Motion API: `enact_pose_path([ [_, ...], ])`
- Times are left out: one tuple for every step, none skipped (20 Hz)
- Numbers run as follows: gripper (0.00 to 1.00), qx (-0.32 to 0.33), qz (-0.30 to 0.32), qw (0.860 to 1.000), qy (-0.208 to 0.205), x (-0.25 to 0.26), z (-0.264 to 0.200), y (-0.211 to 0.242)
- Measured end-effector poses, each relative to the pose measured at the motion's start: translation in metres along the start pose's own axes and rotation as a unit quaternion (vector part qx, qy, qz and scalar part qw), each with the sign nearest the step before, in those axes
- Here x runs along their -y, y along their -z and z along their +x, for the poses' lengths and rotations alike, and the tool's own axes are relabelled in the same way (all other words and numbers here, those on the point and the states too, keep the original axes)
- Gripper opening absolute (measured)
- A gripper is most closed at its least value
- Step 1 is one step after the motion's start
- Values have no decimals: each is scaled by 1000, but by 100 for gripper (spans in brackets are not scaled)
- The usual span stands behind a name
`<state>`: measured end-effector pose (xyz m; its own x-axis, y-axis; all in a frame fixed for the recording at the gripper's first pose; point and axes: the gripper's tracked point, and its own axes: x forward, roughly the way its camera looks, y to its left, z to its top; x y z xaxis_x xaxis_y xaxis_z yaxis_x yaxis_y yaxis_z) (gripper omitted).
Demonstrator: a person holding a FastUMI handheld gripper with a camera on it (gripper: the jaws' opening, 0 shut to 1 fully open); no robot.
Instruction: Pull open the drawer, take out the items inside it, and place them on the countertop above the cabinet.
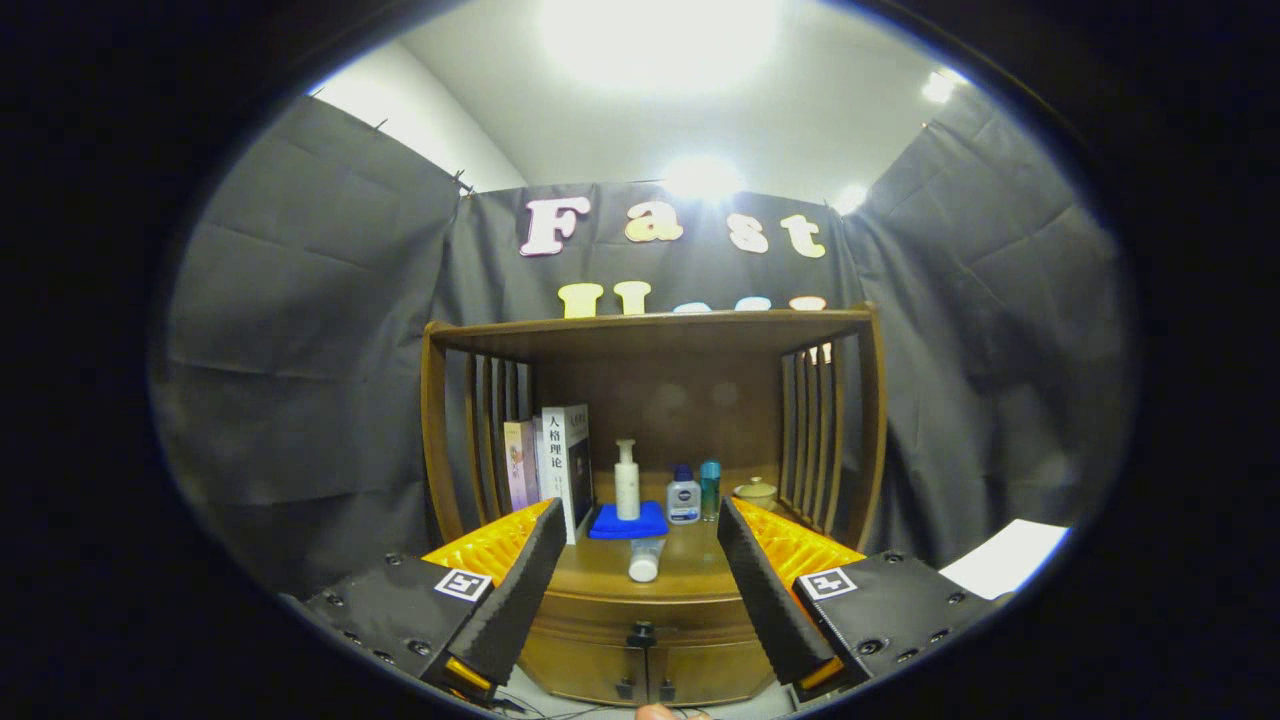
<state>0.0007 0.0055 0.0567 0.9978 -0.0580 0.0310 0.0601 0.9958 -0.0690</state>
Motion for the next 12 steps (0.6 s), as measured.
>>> enact_pose_path([
  [96, 2, 1, 1000, 4, 4, -10, 2],
  [96, 8, 6, 1000, 2, 6, -15, 0],
  [96, 13, 20, 1000, 3, 9, -19, -2],
  [96, 15, 36, 999, -5, 11, -21, -2],
  [96, 10, 51, 999, -13, 10, -22, 0],
  [96, 8, 64, 998, -19, 11, -23, 2],
  [96, 8, 70, 997, -24, 11, -22, 2],
  [96, 5, 67, 997, -29, 12, -22, 6],
  [96, -2, 58, 998, -32, 15, -22, 11],
  [96, -10, 49, 998, -35, 15, -21, 17],
  [96, -14, 44, 998, -41, 17, -22, 19],
  [96, -14, 47, 998, -47, 16, -22, 19],
])
